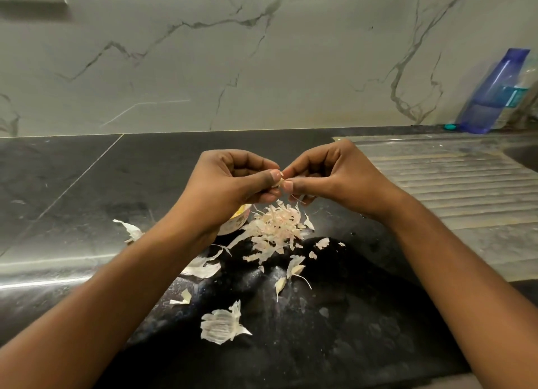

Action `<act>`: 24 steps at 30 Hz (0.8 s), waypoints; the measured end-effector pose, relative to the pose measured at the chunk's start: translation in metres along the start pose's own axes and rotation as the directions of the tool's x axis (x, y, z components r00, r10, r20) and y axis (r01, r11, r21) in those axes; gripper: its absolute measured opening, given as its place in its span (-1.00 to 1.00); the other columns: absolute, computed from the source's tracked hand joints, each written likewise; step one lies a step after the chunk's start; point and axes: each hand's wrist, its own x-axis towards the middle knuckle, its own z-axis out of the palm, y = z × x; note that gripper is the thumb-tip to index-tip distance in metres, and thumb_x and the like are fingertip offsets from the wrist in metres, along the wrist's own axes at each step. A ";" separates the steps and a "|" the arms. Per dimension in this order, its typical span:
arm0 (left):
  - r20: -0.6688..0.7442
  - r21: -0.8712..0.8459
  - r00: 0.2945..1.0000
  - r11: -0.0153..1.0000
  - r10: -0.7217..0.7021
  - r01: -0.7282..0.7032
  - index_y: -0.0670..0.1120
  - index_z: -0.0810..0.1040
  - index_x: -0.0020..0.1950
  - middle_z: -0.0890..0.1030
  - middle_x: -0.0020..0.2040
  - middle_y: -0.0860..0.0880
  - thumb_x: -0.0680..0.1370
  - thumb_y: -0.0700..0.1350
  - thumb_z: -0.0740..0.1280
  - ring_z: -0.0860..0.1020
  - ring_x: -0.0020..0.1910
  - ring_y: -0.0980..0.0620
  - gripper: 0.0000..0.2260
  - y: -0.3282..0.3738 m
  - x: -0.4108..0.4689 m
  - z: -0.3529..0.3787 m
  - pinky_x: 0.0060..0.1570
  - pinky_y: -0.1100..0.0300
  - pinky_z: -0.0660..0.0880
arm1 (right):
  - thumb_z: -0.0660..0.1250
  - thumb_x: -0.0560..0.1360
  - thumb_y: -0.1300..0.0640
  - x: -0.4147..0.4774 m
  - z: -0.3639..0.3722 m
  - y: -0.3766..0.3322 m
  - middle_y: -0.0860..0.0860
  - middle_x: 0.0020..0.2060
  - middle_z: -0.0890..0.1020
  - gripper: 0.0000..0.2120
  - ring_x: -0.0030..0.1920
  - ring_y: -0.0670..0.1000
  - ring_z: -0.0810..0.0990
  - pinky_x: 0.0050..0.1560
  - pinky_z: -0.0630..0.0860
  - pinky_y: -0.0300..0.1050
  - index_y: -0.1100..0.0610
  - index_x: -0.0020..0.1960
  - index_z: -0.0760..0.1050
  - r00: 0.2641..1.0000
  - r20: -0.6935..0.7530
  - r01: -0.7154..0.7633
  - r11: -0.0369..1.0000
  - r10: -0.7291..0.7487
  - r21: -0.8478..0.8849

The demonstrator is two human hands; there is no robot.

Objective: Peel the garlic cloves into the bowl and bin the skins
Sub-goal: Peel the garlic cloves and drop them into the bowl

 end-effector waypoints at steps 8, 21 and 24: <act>0.015 -0.191 1.000 0.981 -0.022 0.025 -0.25 0.67 0.18 0.75 0.03 -0.23 0.50 -0.47 0.40 0.76 0.03 -0.16 -0.71 0.004 0.000 0.001 0.01 0.15 0.70 | 0.50 0.57 0.19 0.003 0.001 0.001 0.14 -0.12 0.78 -0.85 -0.11 0.14 0.78 -0.11 0.72 -0.02 0.24 0.10 0.72 0.995 -0.094 -0.026 0.989 0.040 0.146; 0.001 0.018 0.999 0.999 0.041 -0.041 -0.15 0.73 0.09 0.77 -0.06 -0.13 0.54 -0.21 0.47 0.72 -0.13 -0.02 -0.86 -0.002 0.004 -0.003 -0.09 0.20 0.69 | 0.45 0.61 0.20 0.003 0.009 0.000 0.15 -0.12 0.77 -0.85 -0.14 0.16 0.78 -0.14 0.73 -0.03 0.29 0.09 0.69 0.999 -0.028 -0.013 0.993 0.016 0.120; -0.002 0.051 0.999 0.998 0.044 -0.044 -0.16 0.73 0.09 0.77 -0.07 -0.12 0.55 -0.24 0.46 0.74 -0.10 -0.05 -0.86 -0.003 0.005 -0.005 -0.09 0.20 0.69 | 0.51 0.57 0.19 0.005 0.012 0.002 0.09 -0.15 0.78 -0.85 -0.15 0.09 0.79 -0.15 0.72 -0.10 0.25 0.09 0.72 0.994 -0.111 0.018 0.999 -0.014 0.034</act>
